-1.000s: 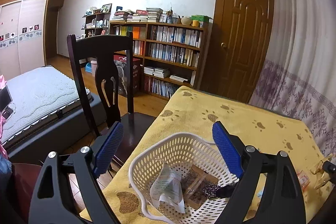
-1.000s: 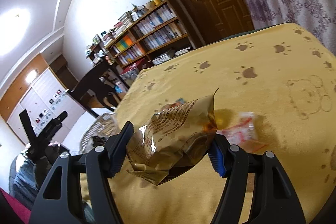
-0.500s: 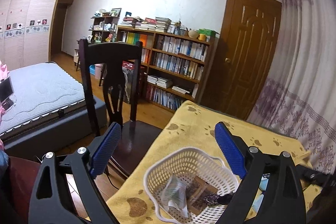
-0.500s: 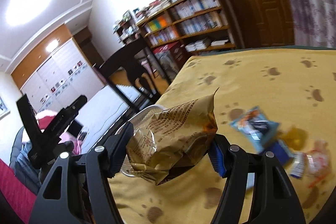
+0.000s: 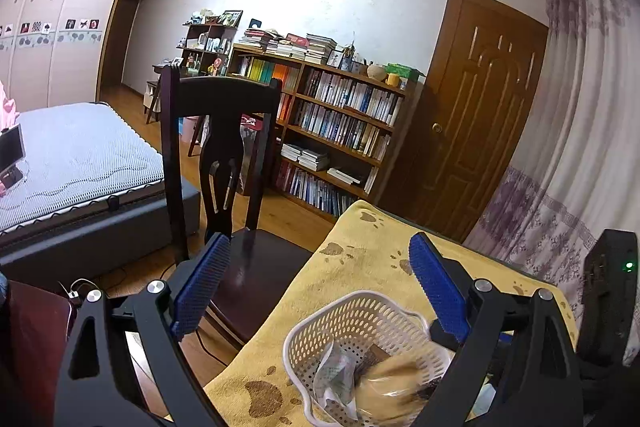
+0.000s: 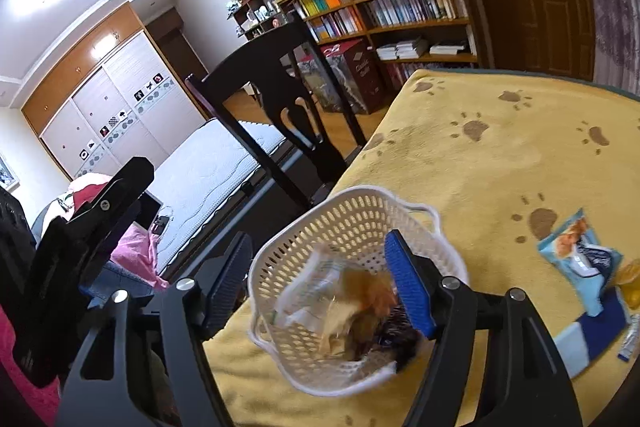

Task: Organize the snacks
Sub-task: 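Carry the gold bag over the basket and release it with the right gripper, then move the right gripper from the basket back to the remaining snacks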

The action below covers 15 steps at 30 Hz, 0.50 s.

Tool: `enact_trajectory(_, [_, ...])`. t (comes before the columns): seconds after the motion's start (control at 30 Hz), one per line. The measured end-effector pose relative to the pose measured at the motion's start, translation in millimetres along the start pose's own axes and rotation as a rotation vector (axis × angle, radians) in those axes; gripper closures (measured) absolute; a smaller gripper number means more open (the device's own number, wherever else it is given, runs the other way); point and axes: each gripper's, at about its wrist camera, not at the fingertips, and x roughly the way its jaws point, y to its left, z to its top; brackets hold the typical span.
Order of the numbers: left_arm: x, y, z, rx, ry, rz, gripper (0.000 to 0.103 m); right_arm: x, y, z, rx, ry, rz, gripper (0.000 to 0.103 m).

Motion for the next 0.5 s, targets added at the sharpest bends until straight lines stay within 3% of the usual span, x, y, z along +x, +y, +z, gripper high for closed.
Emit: enact_trajectory(0.5, [0,-4,1,0.007,0.012,-0.012,0.01,-14,-22,-11,0.035,-0.011,-0.015,0.031])
